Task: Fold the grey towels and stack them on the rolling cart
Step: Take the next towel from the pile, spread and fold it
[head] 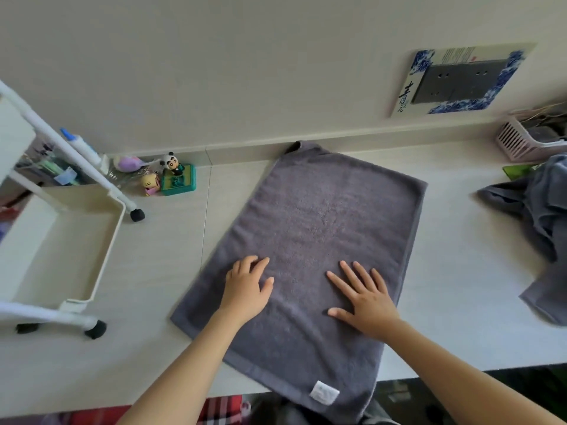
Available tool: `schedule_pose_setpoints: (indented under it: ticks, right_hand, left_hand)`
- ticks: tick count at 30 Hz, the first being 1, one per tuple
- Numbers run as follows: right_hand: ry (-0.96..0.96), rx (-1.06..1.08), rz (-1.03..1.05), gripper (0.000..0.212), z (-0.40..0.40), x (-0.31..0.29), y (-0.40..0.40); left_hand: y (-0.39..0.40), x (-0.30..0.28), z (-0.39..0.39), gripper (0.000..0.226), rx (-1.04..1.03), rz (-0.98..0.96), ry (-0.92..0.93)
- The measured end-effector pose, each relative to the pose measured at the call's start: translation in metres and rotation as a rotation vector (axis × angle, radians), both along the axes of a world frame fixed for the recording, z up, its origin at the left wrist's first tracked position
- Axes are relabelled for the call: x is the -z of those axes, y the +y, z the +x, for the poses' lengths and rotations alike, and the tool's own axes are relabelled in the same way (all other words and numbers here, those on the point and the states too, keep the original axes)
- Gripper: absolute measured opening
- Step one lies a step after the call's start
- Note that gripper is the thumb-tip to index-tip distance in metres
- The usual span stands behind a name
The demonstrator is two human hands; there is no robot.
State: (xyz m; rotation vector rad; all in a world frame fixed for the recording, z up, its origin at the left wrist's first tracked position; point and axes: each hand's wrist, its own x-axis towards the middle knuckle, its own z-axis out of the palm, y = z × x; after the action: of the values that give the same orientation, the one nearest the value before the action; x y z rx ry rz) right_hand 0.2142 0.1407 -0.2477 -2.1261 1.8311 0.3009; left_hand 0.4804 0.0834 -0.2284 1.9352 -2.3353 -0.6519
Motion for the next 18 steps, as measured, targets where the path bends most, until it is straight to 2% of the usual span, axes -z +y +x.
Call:
schedule_pose_setpoints:
  ticks: [2,4,7,10,13,15,18]
  right_hand:
    - [0.041,-0.001,-0.046,0.092,-0.016,0.002,-0.009]
    - [0.082,0.077,-0.031,0.093,-0.029,-0.005,-0.022]
    - [0.139,0.245,-0.016,0.074,-0.044,-0.021,-0.04]
    - [0.12,0.256,-0.092,0.069,-0.039,-0.031,-0.034]
    - [-0.139,0.171,-0.265,0.053,-0.018,-0.03,-0.007]
    - [-0.345,0.19,-0.249,0.038,-0.004,-0.024,0.02]
    - [-0.526,0.217,-0.286,0.018,0.016,-0.015,0.056]
  left_hand:
    - [0.008,0.001,-0.003,0.052,0.043,0.036,0.06]
    - [0.013,0.0,-0.009,0.053,0.098,0.073,0.106]
    - [0.021,0.002,-0.017,0.053,0.181,0.076,0.103]
    - [0.035,0.005,-0.018,0.051,0.279,-0.029,0.102]
    - [0.049,0.007,-0.014,0.053,0.351,-0.11,0.169]
    - [0.06,0.007,-0.01,0.064,0.382,0.012,0.198]
    - [0.067,0.012,-0.005,0.067,0.368,0.091,0.259]
